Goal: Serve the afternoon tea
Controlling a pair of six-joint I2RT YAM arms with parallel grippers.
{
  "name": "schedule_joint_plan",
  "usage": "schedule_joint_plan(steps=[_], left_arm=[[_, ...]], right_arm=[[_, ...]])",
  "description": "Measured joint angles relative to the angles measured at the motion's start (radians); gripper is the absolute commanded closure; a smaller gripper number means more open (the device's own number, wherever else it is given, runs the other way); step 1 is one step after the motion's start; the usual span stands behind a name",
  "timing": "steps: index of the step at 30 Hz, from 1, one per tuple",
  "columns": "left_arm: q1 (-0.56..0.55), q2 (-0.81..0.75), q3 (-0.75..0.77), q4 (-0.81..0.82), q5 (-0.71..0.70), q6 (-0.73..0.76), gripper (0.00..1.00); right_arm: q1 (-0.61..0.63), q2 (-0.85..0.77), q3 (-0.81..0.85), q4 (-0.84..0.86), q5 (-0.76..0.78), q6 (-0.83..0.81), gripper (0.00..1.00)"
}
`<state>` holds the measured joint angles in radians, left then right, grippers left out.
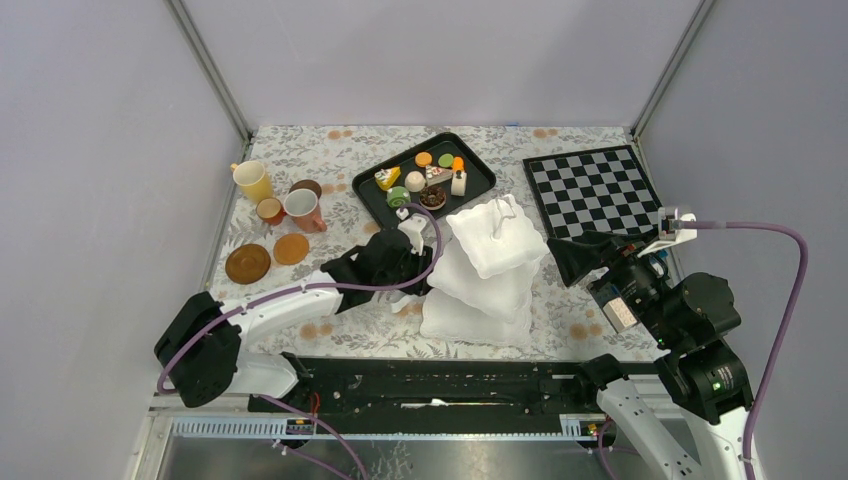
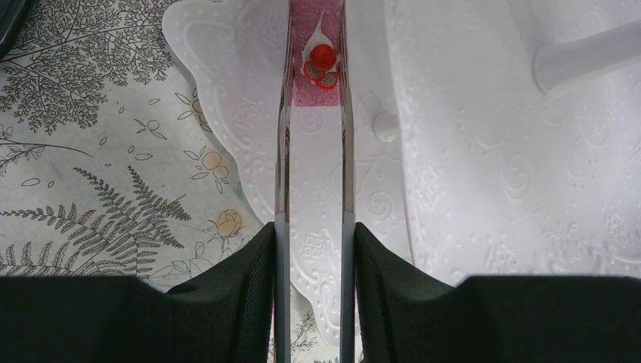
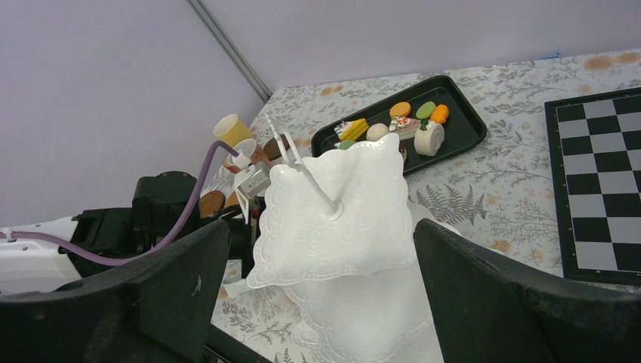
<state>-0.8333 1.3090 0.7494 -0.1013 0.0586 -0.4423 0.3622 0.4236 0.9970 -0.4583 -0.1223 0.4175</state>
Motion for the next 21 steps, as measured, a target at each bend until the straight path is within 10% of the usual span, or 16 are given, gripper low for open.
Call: schedule_joint_plan(steps=[21], left_arm=[[-0.001,0.057,0.000,0.019,-0.002,0.000,0.76]], right_arm=[[0.000,0.003,-0.001,0.002,0.000,0.010,0.02]])
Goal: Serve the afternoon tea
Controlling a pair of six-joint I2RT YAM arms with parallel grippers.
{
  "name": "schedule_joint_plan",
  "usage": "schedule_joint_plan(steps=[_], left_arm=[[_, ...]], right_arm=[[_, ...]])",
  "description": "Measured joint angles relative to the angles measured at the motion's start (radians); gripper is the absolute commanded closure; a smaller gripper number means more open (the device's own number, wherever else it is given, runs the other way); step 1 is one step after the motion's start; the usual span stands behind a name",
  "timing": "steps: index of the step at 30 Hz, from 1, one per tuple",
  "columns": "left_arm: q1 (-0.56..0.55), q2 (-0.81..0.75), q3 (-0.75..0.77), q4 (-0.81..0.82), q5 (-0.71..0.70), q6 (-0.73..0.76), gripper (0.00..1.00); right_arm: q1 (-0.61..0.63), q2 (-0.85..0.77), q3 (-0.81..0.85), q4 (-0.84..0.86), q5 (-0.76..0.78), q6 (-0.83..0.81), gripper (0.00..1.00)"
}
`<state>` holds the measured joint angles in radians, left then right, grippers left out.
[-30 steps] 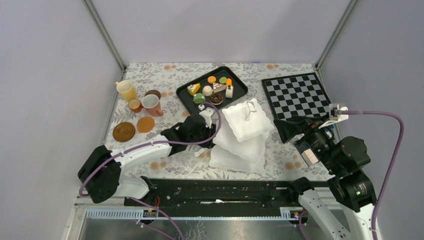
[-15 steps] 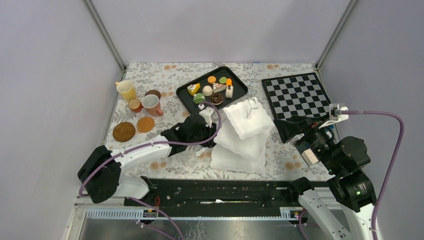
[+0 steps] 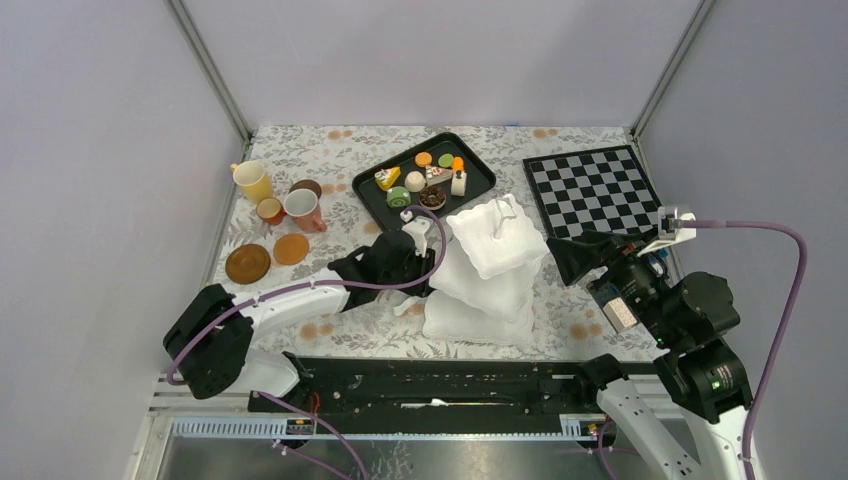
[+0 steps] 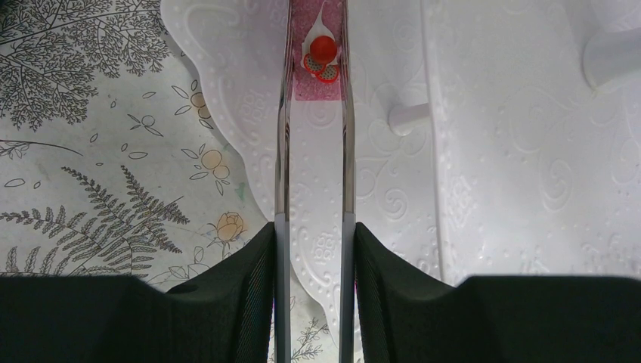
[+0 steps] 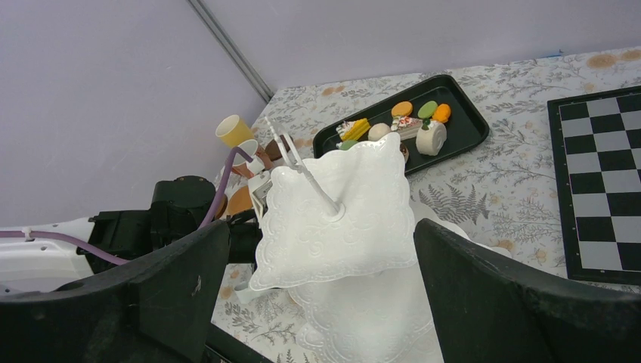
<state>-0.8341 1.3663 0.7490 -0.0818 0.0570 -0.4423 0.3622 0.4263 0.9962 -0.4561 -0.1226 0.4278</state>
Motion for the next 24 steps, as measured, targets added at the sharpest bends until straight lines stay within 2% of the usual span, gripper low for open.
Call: schedule_joint_plan(steps=[9,13,24], left_arm=[[0.000,0.000,0.000,0.002,-0.008,0.000,0.55],[0.000,-0.004,0.000,0.002,-0.014,0.001,0.49],[0.000,-0.050,-0.006,-0.008,-0.028,0.006,0.46]], right_arm=[[0.000,0.001,-0.008,0.009,0.000,0.004,0.02],[0.000,0.002,-0.013,0.021,-0.001,0.008,0.02],[0.000,0.003,-0.019,0.024,-0.002,0.016,0.02]])
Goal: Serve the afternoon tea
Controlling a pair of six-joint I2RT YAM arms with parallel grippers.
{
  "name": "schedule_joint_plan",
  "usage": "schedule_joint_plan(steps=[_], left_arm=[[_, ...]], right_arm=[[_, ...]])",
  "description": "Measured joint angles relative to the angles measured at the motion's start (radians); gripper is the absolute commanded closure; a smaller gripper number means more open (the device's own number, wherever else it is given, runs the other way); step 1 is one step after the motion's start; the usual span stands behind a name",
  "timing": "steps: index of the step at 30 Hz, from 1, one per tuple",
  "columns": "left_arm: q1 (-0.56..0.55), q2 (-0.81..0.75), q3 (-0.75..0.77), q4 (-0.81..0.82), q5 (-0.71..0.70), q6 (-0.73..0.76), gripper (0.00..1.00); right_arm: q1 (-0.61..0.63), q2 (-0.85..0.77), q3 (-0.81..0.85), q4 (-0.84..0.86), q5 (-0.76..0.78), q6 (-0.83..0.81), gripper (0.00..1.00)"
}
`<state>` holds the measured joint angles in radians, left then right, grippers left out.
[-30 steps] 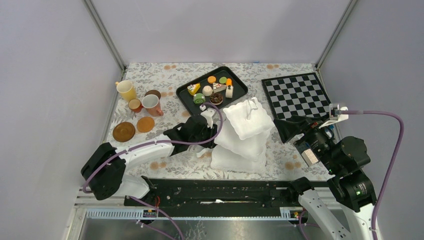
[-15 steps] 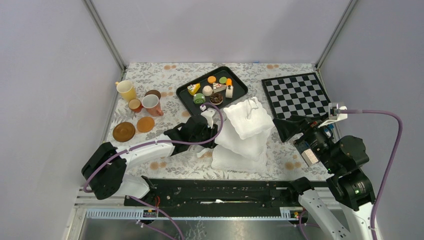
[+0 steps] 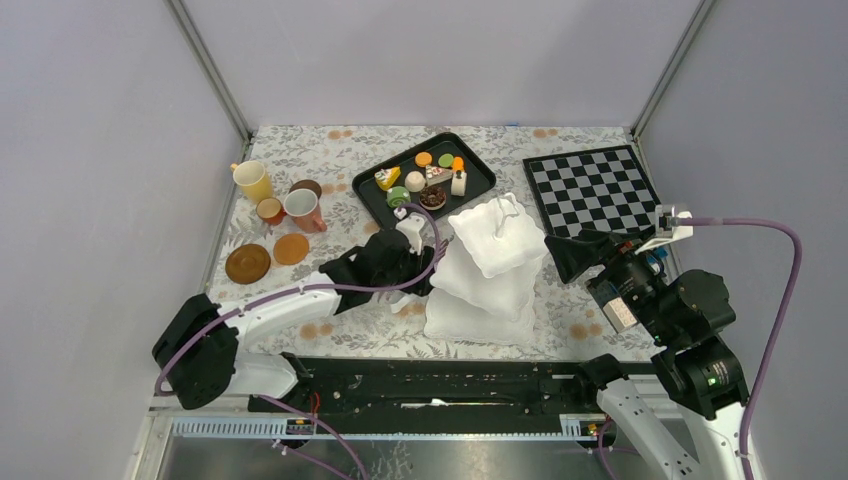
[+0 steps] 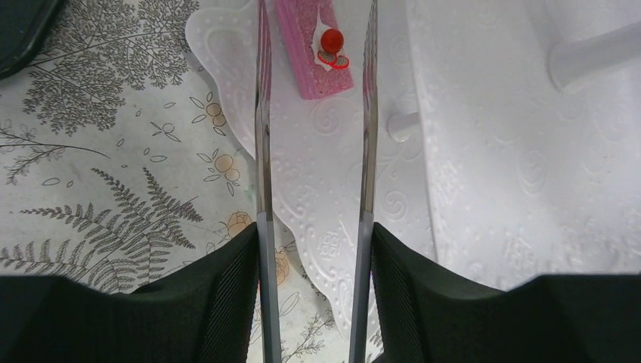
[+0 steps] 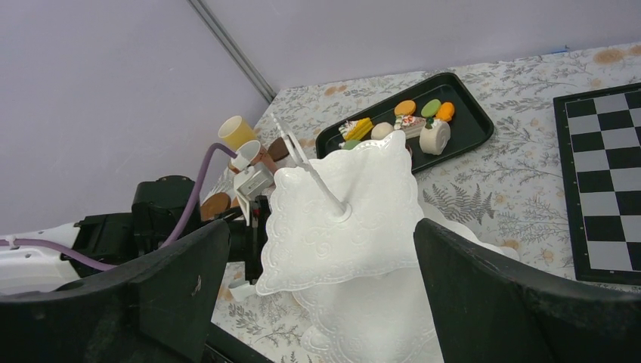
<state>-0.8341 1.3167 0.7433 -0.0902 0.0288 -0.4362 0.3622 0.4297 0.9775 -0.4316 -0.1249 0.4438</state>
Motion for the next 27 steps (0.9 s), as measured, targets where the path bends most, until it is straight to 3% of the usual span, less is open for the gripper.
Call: schedule_joint_plan(steps=[10,21,24,27], left_arm=[[0.000,-0.105,0.000,-0.114,-0.072,0.013,0.48],[0.010,-0.287,0.042,-0.442,-0.315,-0.079,0.50],[0.079,-0.314,0.101,-0.557,-0.397,-0.112,0.50],[0.217,-0.303,0.187,-0.619,-0.393,-0.104,0.50]], right_arm=[[0.000,0.004,0.000,0.005,0.000,0.002,0.02],[0.000,0.009,-0.013,0.019,-0.001,0.002,0.02],[0.000,0.013,-0.021,0.019,-0.006,0.002,0.02],[0.000,0.021,-0.024,0.016,-0.017,0.001,0.02]])
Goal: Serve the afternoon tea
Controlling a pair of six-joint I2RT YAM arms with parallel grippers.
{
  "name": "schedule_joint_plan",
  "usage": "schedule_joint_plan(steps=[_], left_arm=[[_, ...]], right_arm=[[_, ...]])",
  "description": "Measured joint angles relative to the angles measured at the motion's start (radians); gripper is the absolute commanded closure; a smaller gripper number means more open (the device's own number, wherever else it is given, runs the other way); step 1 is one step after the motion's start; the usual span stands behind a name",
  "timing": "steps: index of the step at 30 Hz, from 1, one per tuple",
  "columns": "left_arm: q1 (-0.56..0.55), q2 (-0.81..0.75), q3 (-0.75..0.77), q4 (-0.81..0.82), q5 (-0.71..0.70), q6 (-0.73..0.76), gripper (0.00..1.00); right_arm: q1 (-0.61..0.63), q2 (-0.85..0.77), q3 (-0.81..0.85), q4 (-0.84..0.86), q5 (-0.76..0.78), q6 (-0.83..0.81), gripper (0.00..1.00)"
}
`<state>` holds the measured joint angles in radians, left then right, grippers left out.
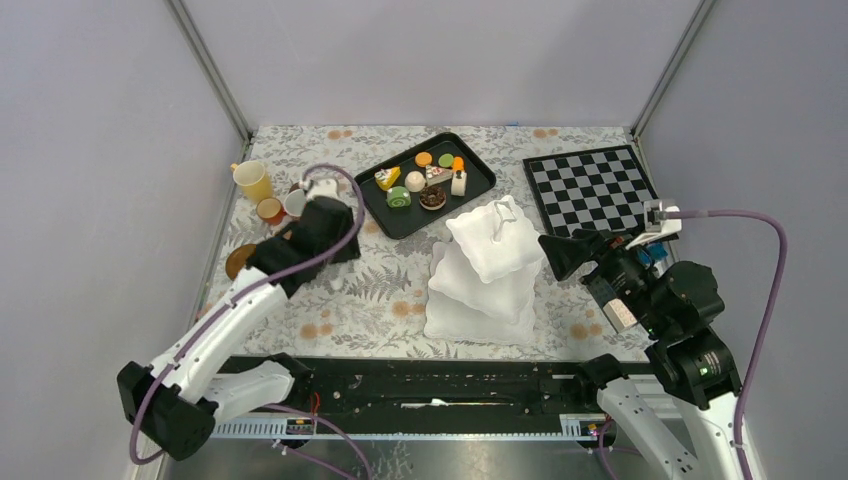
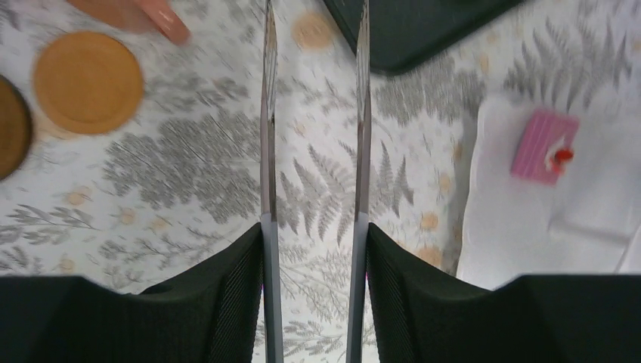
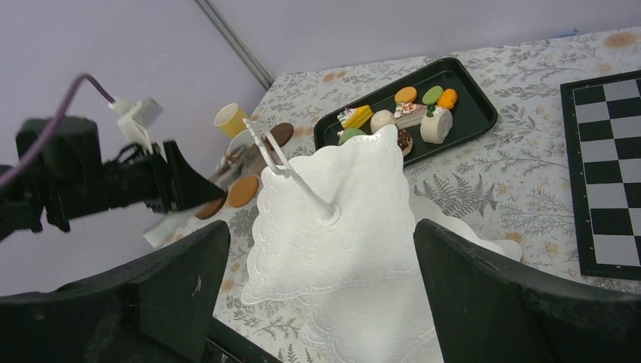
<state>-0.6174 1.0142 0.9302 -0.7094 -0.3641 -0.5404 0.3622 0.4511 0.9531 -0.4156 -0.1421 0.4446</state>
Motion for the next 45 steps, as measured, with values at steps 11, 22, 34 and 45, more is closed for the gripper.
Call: schedule_joint_plan(steps=[11,22,34,45], left_arm=[[0.248,0.516,0.488,0.013,0.333,0.095,0.54],[0.291,0.714,0.603,0.041,0.498,0.493,0.56],[0.309,0.673,0.543,0.058,0.512,0.909,0.46],[0.352,0.803,0.675,-0.040,0.584,0.988,0.45]], right_arm=[[0.000,0.079,0.000,-0.059,0.056,-0.105,0.02],[0.000,0.087,-0.007,-0.059,0.110,-0.195,0.02],[0.002,0.088,-0.011,-0.039,0.093,-0.204,0.02],[0.002,0.084,-0.011,-0.043,0.113,-0.210,0.02]])
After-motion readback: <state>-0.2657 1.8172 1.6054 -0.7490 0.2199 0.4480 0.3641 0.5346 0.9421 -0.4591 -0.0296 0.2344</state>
